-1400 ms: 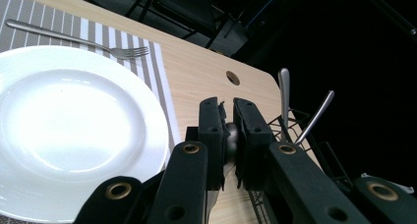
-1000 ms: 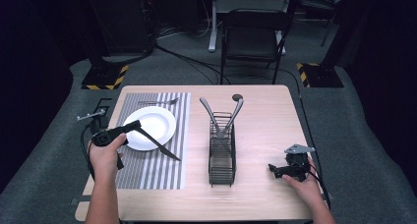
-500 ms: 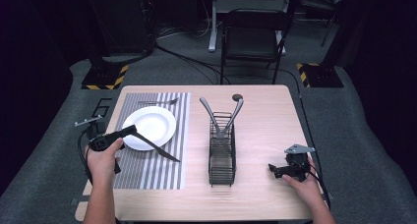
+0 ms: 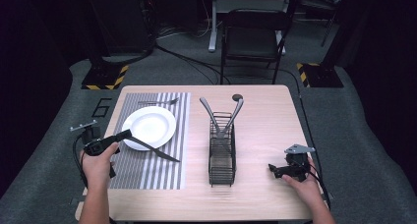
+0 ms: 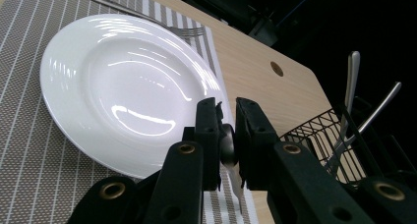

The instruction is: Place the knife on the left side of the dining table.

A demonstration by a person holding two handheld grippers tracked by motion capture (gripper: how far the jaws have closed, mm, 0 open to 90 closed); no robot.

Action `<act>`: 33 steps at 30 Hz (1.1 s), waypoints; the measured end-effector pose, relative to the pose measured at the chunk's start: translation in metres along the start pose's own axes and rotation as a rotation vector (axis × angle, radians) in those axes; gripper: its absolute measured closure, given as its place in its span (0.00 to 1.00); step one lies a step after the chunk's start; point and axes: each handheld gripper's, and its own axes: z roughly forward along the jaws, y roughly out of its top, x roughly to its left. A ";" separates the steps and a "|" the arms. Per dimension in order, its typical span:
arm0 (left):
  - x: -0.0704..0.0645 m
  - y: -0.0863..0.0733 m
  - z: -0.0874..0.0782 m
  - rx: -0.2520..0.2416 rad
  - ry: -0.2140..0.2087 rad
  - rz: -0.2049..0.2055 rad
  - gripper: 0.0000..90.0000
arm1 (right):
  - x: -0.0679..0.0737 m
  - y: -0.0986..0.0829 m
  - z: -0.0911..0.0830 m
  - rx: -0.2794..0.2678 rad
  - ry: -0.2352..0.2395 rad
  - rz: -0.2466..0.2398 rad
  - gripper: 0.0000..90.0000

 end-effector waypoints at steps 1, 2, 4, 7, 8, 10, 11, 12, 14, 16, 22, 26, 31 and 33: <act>0.001 -0.001 0.000 0.001 0.006 -0.003 0.89 | 0.000 0.000 0.000 -0.001 0.000 0.000 0.00; 0.002 -0.001 -0.001 0.003 0.012 0.000 0.89 | 0.000 0.000 0.000 -0.002 0.000 -0.001 0.00; 0.004 -0.002 -0.001 0.000 0.018 -0.006 0.89 | 0.000 0.000 0.000 -0.003 0.000 -0.002 0.00; 0.006 -0.005 -0.001 -0.008 0.028 -0.025 0.88 | 0.000 0.000 0.000 -0.003 0.000 -0.002 0.00; 0.007 -0.005 -0.001 -0.009 0.034 -0.027 0.88 | 0.000 0.000 0.000 0.000 0.000 0.001 0.00; 0.010 -0.007 -0.001 -0.016 0.042 -0.039 0.88 | 0.000 0.000 0.000 -0.002 0.000 -0.001 0.00; 0.011 -0.008 -0.001 -0.018 0.047 -0.038 0.88 | 0.000 0.000 0.000 0.000 0.000 0.001 0.00; 0.013 -0.009 0.000 -0.025 0.052 -0.043 0.87 | 0.000 0.000 0.000 0.000 0.000 0.001 0.00; 0.016 -0.011 0.000 -0.029 0.062 -0.052 0.87 | 0.000 0.000 0.000 0.000 0.000 0.000 0.00; 0.019 -0.013 0.001 -0.037 0.070 -0.066 0.87 | 0.000 0.000 0.000 0.001 0.000 0.001 0.00; 0.029 -0.019 0.003 -0.047 0.099 -0.107 0.86 | 0.000 0.000 0.000 0.001 0.000 0.001 0.00; 0.037 -0.023 0.003 -0.043 0.112 -0.122 0.85 | 0.000 0.000 0.000 0.000 0.000 0.000 0.00; 0.042 -0.027 0.005 -0.052 0.118 -0.140 0.84 | 0.000 0.000 0.000 -0.002 0.000 -0.001 0.00; 0.045 -0.028 0.005 -0.053 0.120 -0.141 0.84 | 0.000 0.000 0.000 0.001 0.002 0.001 0.00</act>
